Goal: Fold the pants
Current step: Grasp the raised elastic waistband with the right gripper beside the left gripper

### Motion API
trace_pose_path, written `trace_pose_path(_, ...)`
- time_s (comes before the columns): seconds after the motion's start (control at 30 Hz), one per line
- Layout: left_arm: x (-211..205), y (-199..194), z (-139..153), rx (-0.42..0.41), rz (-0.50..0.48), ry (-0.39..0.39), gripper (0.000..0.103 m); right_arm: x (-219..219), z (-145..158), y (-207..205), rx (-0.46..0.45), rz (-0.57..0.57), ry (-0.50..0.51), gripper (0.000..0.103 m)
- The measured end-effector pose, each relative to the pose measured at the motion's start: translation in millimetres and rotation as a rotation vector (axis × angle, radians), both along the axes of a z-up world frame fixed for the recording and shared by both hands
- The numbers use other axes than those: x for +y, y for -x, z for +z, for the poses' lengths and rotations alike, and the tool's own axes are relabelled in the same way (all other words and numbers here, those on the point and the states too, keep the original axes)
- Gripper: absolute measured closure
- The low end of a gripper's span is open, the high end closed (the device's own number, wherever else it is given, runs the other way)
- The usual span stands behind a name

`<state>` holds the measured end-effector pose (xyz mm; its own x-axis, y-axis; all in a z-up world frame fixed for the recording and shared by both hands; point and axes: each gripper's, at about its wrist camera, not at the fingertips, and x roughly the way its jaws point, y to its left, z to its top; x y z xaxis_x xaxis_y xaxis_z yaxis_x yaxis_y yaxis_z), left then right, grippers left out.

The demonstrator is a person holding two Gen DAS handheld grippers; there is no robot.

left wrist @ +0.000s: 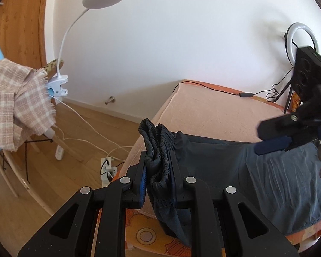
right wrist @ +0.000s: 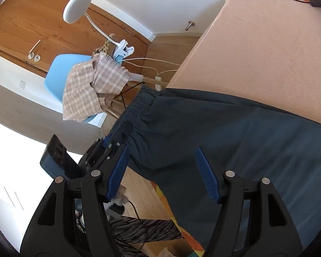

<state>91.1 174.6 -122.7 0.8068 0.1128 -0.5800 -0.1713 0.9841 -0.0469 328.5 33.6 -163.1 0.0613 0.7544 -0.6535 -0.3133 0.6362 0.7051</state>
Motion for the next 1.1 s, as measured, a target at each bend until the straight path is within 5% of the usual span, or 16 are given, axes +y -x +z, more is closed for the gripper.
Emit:
trace_pose_path(0.27, -28, 4, 1, -0.023, -0.112, -0.083, 0.088, 69, -18, -30, 0.140, 0.003, -0.018, 0.035)
trace_pose_path(0.6, -79, 8, -9, -0.021, -0.242, -0.226, 0.088, 62, -26, -29, 0.152, -0.006, 0.109, 0.035)
trace_pose_path(0.83, -95, 11, -3, -0.031, -0.273, -0.210, 0.088, 35, -29, -25, 0.146, -0.046, 0.126, 0.078)
trace_pose_path(1.1, -122, 17, 10, -0.066, -0.317, -0.199, 0.085, -6, -7, -9, 0.052, -0.092, 0.090, 0.085)
